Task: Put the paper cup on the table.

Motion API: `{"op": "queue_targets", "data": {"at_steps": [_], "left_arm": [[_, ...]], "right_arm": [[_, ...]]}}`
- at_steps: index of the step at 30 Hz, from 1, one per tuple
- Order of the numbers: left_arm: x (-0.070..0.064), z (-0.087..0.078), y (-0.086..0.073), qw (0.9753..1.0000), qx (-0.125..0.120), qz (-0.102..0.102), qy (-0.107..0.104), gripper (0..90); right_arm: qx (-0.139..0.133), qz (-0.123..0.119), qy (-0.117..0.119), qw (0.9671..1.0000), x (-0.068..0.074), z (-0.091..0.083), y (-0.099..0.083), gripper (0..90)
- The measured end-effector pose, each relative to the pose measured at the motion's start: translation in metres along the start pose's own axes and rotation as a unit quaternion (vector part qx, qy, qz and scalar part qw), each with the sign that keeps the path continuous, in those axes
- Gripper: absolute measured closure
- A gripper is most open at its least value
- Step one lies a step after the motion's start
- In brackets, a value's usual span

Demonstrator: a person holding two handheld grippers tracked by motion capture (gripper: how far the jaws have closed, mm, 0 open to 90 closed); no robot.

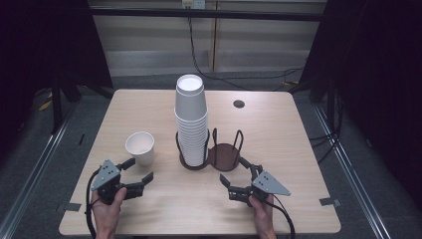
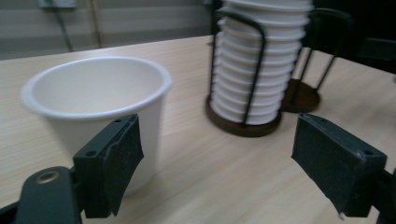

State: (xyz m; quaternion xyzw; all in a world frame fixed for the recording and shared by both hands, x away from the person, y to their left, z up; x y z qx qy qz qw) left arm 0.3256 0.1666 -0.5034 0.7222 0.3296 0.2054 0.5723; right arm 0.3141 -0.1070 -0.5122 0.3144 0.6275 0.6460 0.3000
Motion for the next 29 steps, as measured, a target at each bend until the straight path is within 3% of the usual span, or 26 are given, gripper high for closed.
{"op": "queue_targets", "data": {"at_steps": [5,6,7,8,10,11,14,16,17,19,22,25,27,29], "left_arm": [[-0.014,0.014,-0.005,1.0,-0.006,-0.002,-0.006,15.7],[-0.019,0.017,-0.003,0.9995,-0.026,-0.01,-0.016,15.8],[-0.024,0.021,-0.005,0.9991,-0.026,-0.014,-0.03,15.8],[-0.029,0.026,-0.01,0.9995,-0.009,0.003,-0.03,15.8],[-0.035,0.034,-0.012,0.9993,-0.006,0.026,-0.025,15.8],[-0.039,0.038,-0.011,0.9991,-0.008,0.027,-0.031,15.8],[-0.05,0.048,-0.011,0.9995,-0.012,0.018,-0.024,15.8],[-0.055,0.053,-0.011,0.9987,-0.027,0.042,-0.007,15.9],[-0.056,0.055,-0.012,0.9986,-0.031,0.044,-0.001,15.8],[-0.059,0.057,-0.009,0.998,-0.057,0.027,0.001,15.9],[-0.066,0.057,-0.007,0.9963,-0.068,0.052,-0.002,15.9],[-0.06,0.045,-0.003,0.9918,-0.125,0.024,0.004,15.8],[-0.062,0.043,-0.002,0.9908,-0.129,0.042,0.005,15.7],[-0.063,0.043,-0.002,0.9908,-0.131,0.033,-0.008,15.7]], "right_arm": [[0.001,0.001,0.0,1.0,0.0,0.0,0.0,13.5],[0.0,0.0,0.0,1.0,0.0,0.0,0.0,13.5],[0.0,0.0,0.001,1.0,0.0,0.0,0.0,13.5],[0.0,0.0,0.001,1.0,0.0,0.0,0.0,13.5],[0.0,0.0,0.001,1.0,0.0,0.0,0.0,13.5],[0.0,0.0,0.001,1.0,0.0,0.0,0.0,13.6],[0.001,0.0,0.0,1.0,0.0,0.0,0.0,13.6],[0.0,0.0,0.001,1.0,0.0,0.0,0.0,13.7],[0.001,0.0,0.001,1.0,0.0,0.0,0.0,13.7],[0.001,0.0,0.002,1.0,0.0,0.0,0.0,13.7],[0.001,0.0,0.001,1.0,0.0,0.0,0.0,13.8],[0.001,0.0,-0.004,1.0,0.0,0.0,0.0,13.7],[0.001,0.0,-0.006,1.0,-0.001,0.0,0.0,13.7],[0.001,-0.002,-0.004,1.0,0.0,0.0,0.0,13.6]]}}
Point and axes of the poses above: each handheld gripper's, and its own axes: z roughly forward along the jaws, y roughly out of its top, x roughly to its left, the point moved 10 cm from there along z, roughly forward along the jaws, and after that the axes turned 1 degree about -x, right-handed, at the moved point
